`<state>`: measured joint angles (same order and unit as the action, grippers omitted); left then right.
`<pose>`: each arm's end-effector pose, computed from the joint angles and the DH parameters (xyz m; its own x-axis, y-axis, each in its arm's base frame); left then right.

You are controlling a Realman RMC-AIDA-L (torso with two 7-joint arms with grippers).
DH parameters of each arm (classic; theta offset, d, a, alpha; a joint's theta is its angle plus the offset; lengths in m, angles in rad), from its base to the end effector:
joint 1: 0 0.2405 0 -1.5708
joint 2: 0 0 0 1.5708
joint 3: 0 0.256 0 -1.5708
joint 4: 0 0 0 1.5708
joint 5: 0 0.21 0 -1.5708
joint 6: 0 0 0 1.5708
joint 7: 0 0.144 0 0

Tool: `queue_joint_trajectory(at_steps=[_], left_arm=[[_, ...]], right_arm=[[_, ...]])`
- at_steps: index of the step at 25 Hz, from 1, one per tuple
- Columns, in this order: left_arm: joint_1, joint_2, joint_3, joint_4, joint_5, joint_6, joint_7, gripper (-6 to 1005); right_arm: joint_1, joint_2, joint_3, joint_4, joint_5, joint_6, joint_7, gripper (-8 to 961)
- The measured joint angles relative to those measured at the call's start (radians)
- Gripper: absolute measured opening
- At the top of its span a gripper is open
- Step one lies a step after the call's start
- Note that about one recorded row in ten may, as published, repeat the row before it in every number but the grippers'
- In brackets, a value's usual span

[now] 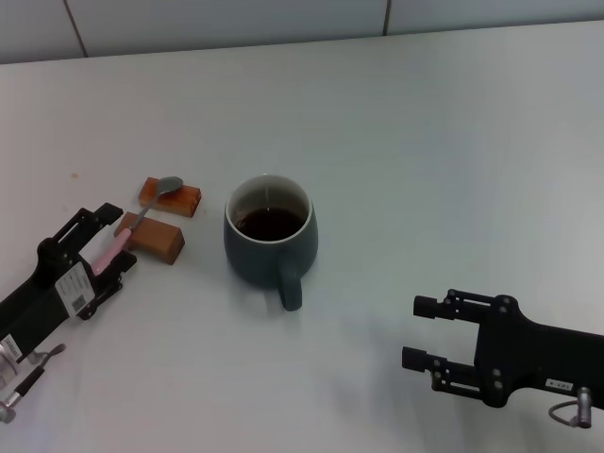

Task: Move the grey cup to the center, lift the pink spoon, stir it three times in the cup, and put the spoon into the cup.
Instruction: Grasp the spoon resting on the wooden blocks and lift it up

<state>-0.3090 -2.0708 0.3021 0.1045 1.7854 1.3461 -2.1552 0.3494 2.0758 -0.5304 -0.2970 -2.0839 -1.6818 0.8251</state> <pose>-0.3579 0.2503 -0.0387 -0.6578 0.5464 0.5185 0.7047 0.2034 0.6797 0.3122 0.2226 -0.0461 0.7496 -0.2401 -0.6168 -0.3914 -0.9123 -0.1206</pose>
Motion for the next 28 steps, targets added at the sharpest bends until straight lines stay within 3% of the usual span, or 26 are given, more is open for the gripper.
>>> queue_joint_trajectory(at_steps=[17,19,25,28], left_arm=[[-0.001,0.001,-0.008,-0.013,-0.001,-0.016,0.000,751],[-0.002,0.002,-0.008,-0.013,-0.001,-0.018,-0.002,586],[-0.002,0.002,-0.008,-0.013,-0.001,-0.023,-0.008,466],[-0.002,0.002,-0.008,-0.015,0.001,-0.029,-0.010,462]], right_arm=[[0.013,0.000,0.002,-0.007,0.001,-0.004,0.019,652],[0.015,-0.001,0.001,-0.007,0.001,-0.004,0.023,652],[0.017,-0.002,0.000,-0.008,-0.001,-0.004,0.024,652],[0.019,-0.002,-0.001,-0.009,-0.001,-0.004,0.030,652]])
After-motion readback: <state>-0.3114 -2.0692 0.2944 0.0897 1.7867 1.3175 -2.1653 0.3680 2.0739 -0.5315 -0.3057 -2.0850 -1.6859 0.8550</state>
